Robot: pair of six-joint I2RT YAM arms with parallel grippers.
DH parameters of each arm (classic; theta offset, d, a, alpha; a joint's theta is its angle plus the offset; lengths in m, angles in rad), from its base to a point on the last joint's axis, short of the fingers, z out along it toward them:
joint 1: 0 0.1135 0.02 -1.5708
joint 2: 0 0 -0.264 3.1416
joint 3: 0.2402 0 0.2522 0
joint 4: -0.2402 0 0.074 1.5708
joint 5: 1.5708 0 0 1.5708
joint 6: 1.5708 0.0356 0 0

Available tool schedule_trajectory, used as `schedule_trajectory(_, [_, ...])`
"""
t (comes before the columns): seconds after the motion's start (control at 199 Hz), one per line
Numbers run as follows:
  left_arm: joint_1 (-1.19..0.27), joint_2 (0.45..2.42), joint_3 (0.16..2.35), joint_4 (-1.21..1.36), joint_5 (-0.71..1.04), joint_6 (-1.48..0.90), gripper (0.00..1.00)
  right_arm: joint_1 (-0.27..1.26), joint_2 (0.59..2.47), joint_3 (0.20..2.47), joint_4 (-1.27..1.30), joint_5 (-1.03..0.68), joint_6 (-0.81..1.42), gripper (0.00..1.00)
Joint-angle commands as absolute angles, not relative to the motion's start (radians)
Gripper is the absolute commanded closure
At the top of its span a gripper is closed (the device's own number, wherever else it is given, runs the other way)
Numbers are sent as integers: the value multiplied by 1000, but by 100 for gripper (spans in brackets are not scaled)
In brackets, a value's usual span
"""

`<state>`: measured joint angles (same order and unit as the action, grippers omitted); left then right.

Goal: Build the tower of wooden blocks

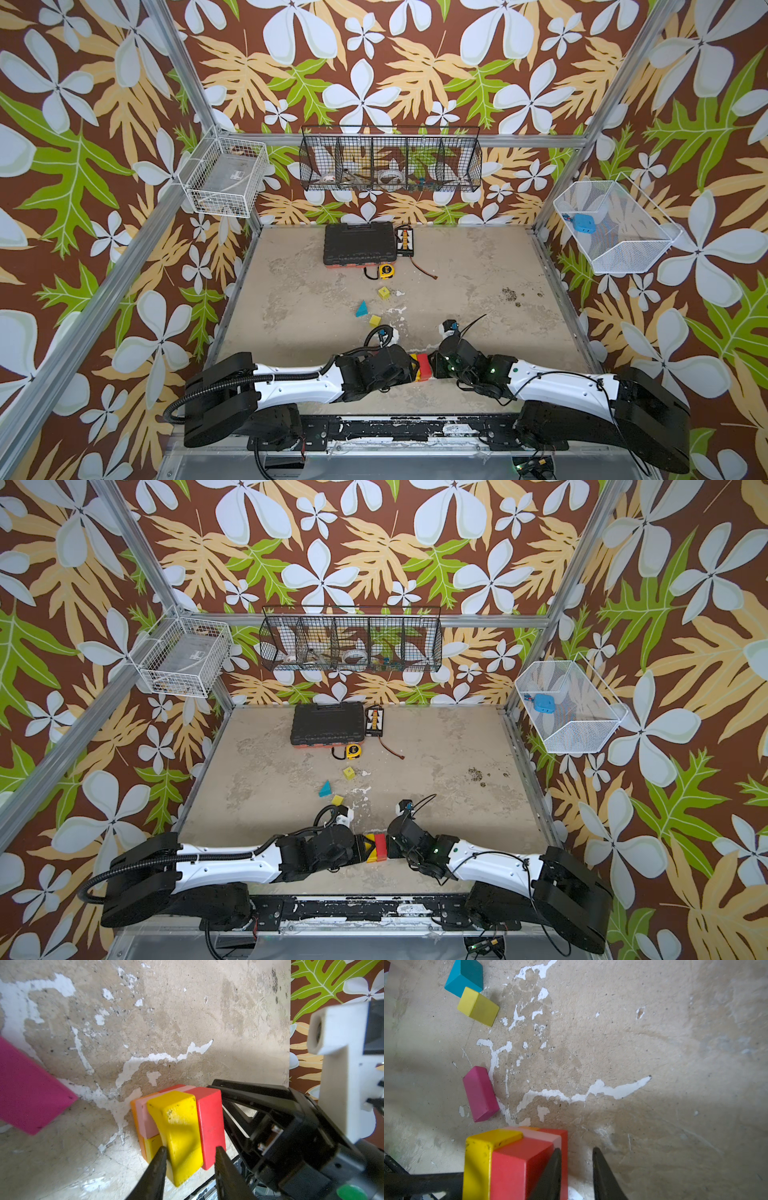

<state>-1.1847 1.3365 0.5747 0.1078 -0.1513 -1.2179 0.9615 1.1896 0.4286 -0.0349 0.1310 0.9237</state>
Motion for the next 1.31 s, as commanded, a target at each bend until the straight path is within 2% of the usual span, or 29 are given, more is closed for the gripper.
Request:
schedule_trajectory(0.0, [-1183,1326,569,113,-154,-1217,60,965,1195,438,-17,141,930,73])
schedule_trajectory(0.562, [-1183,1311,554,95,-164,-1223,60,982,1217,449,-14,156,952,78])
schedule_trajectory(0.919, [-1172,1299,552,82,-169,-1215,59,1002,1155,441,-70,240,996,80])
schedule_trajectory(1.11, [-1162,1284,545,75,-172,-1216,59,1002,1019,406,-189,302,992,73])
schedule_trajectory(1.3, [-1159,1270,543,68,-179,-1214,59,1002,850,315,-221,277,941,66])
